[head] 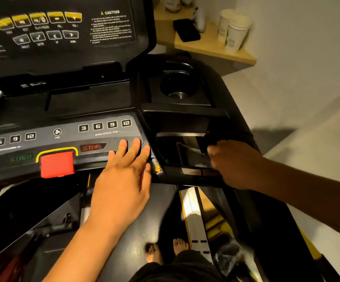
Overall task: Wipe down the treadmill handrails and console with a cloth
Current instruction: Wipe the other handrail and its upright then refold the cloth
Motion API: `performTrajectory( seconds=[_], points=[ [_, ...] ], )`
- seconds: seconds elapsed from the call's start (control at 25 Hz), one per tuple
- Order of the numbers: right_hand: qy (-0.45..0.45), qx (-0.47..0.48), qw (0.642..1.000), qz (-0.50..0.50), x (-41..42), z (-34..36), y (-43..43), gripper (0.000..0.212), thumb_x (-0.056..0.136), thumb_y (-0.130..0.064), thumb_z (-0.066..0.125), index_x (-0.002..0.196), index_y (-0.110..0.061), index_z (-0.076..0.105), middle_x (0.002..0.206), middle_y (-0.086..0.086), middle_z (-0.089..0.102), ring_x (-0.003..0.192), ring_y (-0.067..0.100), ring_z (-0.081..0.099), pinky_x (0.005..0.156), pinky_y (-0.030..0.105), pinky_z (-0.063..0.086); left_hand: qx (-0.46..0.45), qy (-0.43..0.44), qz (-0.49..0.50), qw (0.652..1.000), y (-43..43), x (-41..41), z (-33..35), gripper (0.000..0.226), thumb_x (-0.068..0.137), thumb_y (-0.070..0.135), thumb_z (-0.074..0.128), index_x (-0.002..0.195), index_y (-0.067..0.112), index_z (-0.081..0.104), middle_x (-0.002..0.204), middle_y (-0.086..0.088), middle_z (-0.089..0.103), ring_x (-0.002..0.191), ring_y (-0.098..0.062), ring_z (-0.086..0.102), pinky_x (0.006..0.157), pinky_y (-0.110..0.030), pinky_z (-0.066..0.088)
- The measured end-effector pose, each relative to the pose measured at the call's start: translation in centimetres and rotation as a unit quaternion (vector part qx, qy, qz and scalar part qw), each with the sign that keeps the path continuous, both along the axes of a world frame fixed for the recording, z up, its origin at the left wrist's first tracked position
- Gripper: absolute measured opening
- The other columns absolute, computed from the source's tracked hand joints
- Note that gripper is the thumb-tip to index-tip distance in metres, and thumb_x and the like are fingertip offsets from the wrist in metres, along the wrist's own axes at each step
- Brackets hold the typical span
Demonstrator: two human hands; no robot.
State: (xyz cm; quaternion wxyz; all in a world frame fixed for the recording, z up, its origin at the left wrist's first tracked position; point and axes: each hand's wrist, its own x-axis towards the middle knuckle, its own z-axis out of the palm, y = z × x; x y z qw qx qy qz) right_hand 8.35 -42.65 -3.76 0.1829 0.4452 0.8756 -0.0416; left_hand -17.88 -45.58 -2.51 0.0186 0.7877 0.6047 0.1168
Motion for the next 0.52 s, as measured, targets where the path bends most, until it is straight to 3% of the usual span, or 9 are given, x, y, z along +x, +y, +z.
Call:
performTrajectory(
  seconds=[0.12,0.16,0.28,0.36,0.44,0.52],
  points=[
    [0.09,-0.083,0.989,-0.086,-0.9,3.9,1.1,0.01,0.085,-0.017,0.063,0.092,-0.024,0.067,0.099,-0.007,0.06,0.079,0.006,0.06,0.067,0.013,0.043,-0.006,0.005,-0.013,1.0,0.0,-0.4,-0.1,0.051,0.092,0.033,0.032,0.132,0.014,0.058,0.14,-0.007,0.055,0.133,-0.036,0.045,0.104,-0.052,0.038],
    [0.178,-0.073,0.968,-0.16,-1.1,4.9,2.4,0.012,0.082,-0.017,0.068,0.088,-0.027,0.065,0.093,-0.009,0.06,0.073,0.005,0.06,0.063,0.012,0.041,-0.007,0.007,-0.017,1.0,0.0,-0.5,-0.1,0.052,0.092,0.033,0.031,0.132,0.014,0.058,0.139,-0.007,0.055,0.133,-0.036,0.045,0.104,-0.052,0.039],
    [0.372,0.209,0.874,-0.235,-1.7,5.0,6.4,0.02,0.069,-0.009,0.074,0.087,-0.014,0.067,0.095,0.005,0.06,0.082,0.02,0.058,0.071,0.014,0.037,-0.008,0.012,-0.036,0.999,0.2,-0.6,0.0,0.053,0.091,0.034,0.03,0.13,0.014,0.059,0.137,-0.008,0.057,0.13,-0.036,0.049,0.102,-0.052,0.041],
    [0.432,0.233,0.826,-0.278,-6.1,3.3,7.2,0.025,0.07,0.001,0.068,0.094,-0.007,0.068,0.107,0.011,0.055,0.091,0.02,0.056,0.077,-0.001,0.03,0.001,0.02,-0.044,0.999,0.3,-1.0,0.1,0.053,0.091,0.034,0.031,0.129,0.013,0.06,0.135,-0.01,0.059,0.127,-0.037,0.051,0.101,-0.053,0.042],
    [0.482,0.177,0.816,-0.264,-11.9,2.4,7.5,0.03,0.075,0.007,0.063,0.104,-0.002,0.068,0.118,0.014,0.053,0.099,0.013,0.051,0.085,-0.005,0.027,0.003,0.022,-0.052,0.998,0.3,-1.1,0.2,0.053,0.09,0.033,0.031,0.129,0.012,0.061,0.134,-0.011,0.059,0.126,-0.038,0.053,0.1,-0.054,0.043],
    [0.46,0.149,0.842,-0.238,-14.5,2.0,8.0,0.036,0.079,0.001,0.06,0.114,-0.008,0.067,0.129,0.012,0.05,0.111,0.017,0.05,0.1,0.011,0.035,0.0,0.02,-0.058,0.998,0.2,-1.3,0.3,0.053,0.09,0.033,0.032,0.13,0.012,0.059,0.135,-0.011,0.058,0.127,-0.038,0.052,0.101,-0.053,0.043]
  ],
)
